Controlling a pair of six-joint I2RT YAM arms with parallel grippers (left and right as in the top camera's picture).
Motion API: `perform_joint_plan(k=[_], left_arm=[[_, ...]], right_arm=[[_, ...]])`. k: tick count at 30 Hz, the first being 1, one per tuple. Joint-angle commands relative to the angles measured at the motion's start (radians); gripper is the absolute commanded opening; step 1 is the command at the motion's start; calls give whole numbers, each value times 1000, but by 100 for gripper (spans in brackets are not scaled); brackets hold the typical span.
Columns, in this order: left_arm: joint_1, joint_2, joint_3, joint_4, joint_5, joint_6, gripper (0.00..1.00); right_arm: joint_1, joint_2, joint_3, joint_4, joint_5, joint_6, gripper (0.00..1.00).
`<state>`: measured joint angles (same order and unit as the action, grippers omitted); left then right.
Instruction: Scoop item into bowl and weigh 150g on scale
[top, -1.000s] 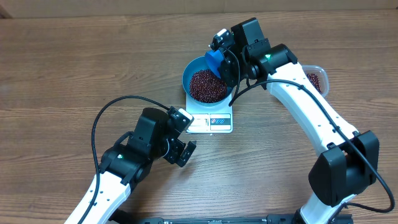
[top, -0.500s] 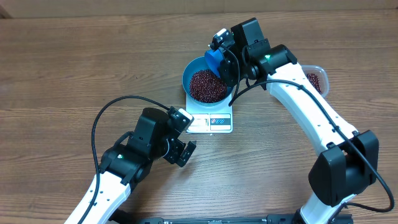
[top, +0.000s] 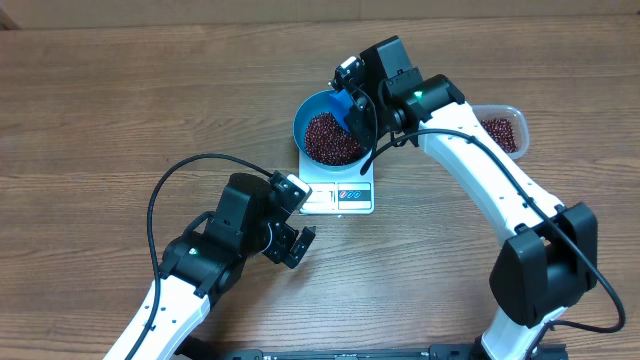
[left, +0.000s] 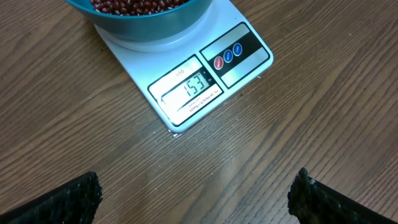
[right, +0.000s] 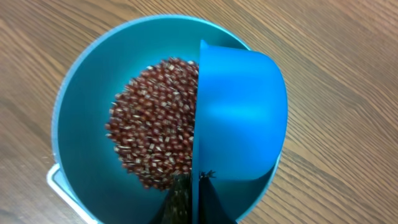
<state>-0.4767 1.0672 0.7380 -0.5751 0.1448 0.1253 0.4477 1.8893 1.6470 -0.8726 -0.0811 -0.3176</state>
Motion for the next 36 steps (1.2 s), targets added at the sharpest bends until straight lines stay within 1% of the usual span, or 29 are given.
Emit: perform_joint_plan(k=[1, 9, 14, 22, 24, 30, 36], left_arm=[[-2, 5, -3, 3, -7, -17, 99], [-2, 5, -3, 3, -7, -17, 100], [-2, 5, -3, 3, -6, -17, 100], [-2, 5, -3, 3, -6, -17, 100], [-2, 5, -3, 3, -6, -17, 100], [-2, 5, -3, 3, -7, -17, 100], [-2, 5, -3, 3, -7, -17, 100]], right_arm=[[4, 4, -5, 3, 39, 4, 4], [37, 47, -5, -13, 35, 8, 4], [67, 49, -5, -15, 36, 8, 4], [74, 49, -5, -16, 31, 8, 4], [71, 48, -2, -19, 14, 8, 4], [42, 48, 5, -34, -126, 8, 4], [-6, 48, 33, -73, -192, 9, 4]])
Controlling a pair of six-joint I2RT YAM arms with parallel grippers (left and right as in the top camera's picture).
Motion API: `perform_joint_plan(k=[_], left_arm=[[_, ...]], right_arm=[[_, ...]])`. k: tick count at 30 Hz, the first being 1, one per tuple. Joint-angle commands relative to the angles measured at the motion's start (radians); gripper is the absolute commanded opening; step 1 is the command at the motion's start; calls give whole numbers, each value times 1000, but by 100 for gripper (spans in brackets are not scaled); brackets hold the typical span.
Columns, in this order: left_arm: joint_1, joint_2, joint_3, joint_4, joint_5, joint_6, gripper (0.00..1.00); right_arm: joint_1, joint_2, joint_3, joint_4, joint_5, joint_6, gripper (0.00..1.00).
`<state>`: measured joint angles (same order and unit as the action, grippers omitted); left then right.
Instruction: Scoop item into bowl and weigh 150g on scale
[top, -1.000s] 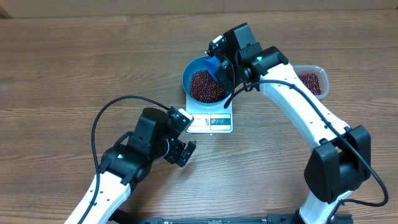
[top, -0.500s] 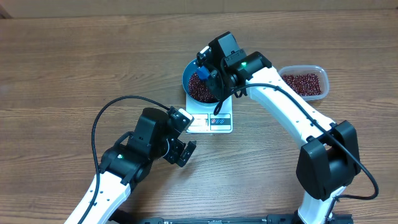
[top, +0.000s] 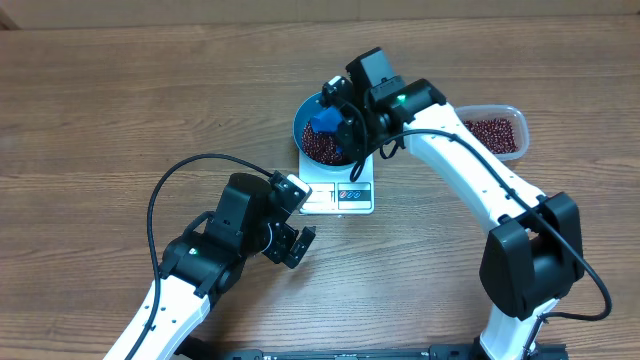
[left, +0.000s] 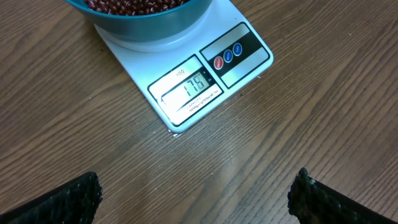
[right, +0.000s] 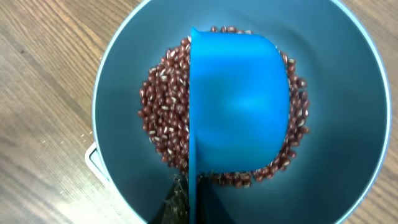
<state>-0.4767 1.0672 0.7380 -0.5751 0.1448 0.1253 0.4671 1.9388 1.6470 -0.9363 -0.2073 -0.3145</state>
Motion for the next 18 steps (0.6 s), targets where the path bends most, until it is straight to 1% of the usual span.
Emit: perform_joint_plan(k=[1, 8, 18], left_arm=[[-2, 5, -3, 3, -7, -17, 100], [-2, 5, -3, 3, -7, -17, 99], [-2, 5, -3, 3, -7, -17, 99]], right_arm=[[-33, -1, 43, -17, -68, 6, 4], [-58, -3, 92, -60, -121, 5, 4], [-103, -3, 224, -198, -201, 5, 4]])
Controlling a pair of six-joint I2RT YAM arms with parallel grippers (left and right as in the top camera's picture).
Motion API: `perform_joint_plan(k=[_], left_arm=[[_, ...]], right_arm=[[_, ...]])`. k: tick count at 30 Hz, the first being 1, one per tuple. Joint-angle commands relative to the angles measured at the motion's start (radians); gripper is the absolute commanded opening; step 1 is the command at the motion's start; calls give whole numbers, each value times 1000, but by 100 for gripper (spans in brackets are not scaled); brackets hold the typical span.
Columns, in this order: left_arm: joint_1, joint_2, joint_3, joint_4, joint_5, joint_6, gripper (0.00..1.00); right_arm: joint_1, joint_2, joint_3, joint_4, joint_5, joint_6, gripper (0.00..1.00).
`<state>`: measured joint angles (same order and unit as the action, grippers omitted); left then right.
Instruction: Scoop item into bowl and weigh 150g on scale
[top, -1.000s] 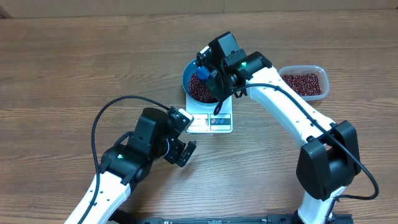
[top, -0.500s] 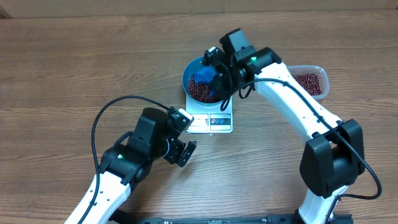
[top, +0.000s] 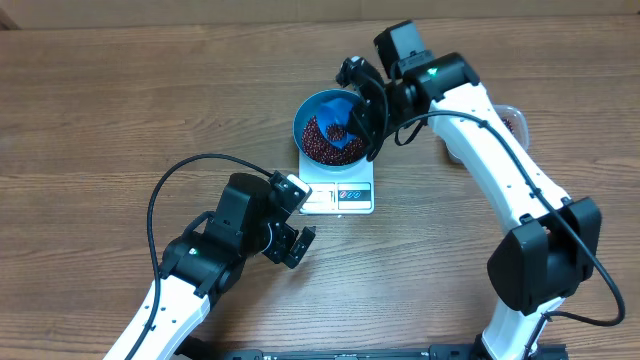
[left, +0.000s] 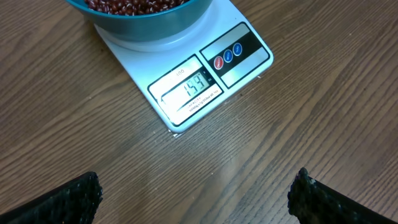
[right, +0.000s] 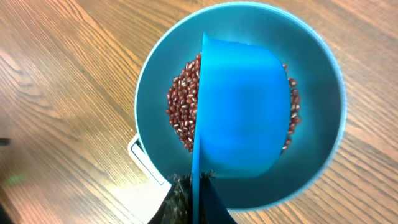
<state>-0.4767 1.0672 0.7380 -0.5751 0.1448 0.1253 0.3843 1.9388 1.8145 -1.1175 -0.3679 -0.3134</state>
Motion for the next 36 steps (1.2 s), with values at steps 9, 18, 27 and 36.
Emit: perform_joint_plan(k=[9, 18, 27, 36], left_arm=[[-2, 5, -3, 3, -7, -17, 99], [-2, 5, -3, 3, -7, -17, 100], [-2, 5, -3, 3, -7, -17, 99], [-2, 5, -3, 3, -6, -17, 99]], right_arm=[[-27, -7, 115, -66, -45, 3, 4], [-27, -33, 119, -78, -83, 4, 4], [-33, -52, 158, -107, -82, 3, 4], [-48, -52, 158, -101, -69, 3, 4]])
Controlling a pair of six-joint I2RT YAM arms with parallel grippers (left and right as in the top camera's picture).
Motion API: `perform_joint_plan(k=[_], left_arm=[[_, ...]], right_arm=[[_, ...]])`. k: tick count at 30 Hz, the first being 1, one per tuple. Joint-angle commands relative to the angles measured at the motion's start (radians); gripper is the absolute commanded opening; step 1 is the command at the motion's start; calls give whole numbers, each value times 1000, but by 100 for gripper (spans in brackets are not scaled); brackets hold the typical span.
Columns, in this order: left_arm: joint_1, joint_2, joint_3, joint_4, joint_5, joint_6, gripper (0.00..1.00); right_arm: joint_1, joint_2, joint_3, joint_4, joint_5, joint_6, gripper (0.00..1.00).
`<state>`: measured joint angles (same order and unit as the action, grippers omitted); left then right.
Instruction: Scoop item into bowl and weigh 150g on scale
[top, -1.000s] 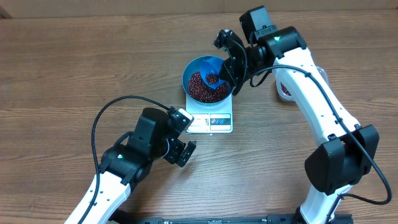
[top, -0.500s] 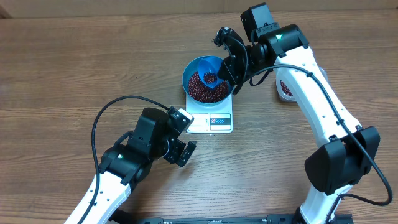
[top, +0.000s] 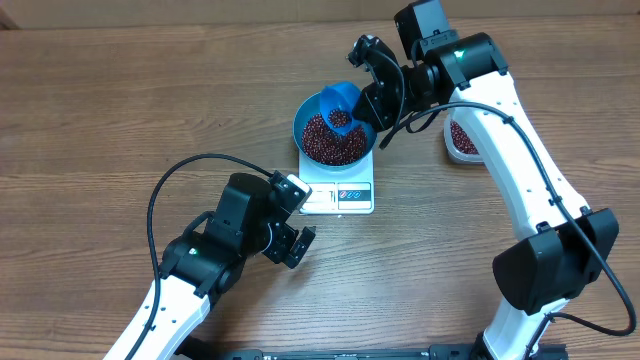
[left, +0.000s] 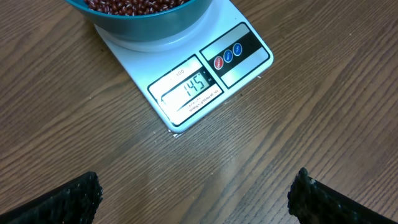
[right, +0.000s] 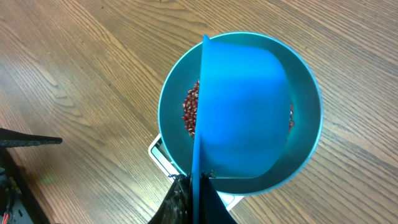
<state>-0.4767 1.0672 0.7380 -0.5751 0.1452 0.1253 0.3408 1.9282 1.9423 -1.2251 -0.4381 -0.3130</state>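
A blue bowl (top: 308, 110) of red beans (top: 330, 145) stands on a white scale (top: 338, 196) whose display (left: 189, 88) reads 145. My right gripper (right: 198, 186) is shut on the handle of a blue scoop (right: 242, 106), which hangs above the bowl's upper right; some beans show inside the scoop (top: 342, 112) in the overhead view. My left gripper (left: 193, 196) is open over bare wood in front of the scale, with its fingers (left: 68, 199) at the frame's bottom corners.
A clear container of red beans (top: 462, 138) lies at the right, partly under the right arm. The scale's three buttons (left: 227, 55) face the left wrist camera. A black cable (top: 185, 175) loops off the left arm.
The right gripper has risen and moved a bit right with the scoop, which carries a few beans. The scale display went from 154 to 145. The left arm has not moved.
The scoop was tilted at the bowl's right rim with the scale at 153. Then it was down in the beans and the display read 175. Then it sat higher in the bowl at 154; now it hangs above with beans and the display shows 145.
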Motion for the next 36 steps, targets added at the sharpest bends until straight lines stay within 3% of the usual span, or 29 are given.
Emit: perform_joint_plan(k=[1, 36], left_arm=[[-2, 5, -3, 3, -7, -17, 100], [-2, 5, -3, 3, -7, -17, 100]], right_arm=[[-5, -41, 30, 6, 13, 3, 4], [81, -42, 30, 12, 307, -1, 4]])
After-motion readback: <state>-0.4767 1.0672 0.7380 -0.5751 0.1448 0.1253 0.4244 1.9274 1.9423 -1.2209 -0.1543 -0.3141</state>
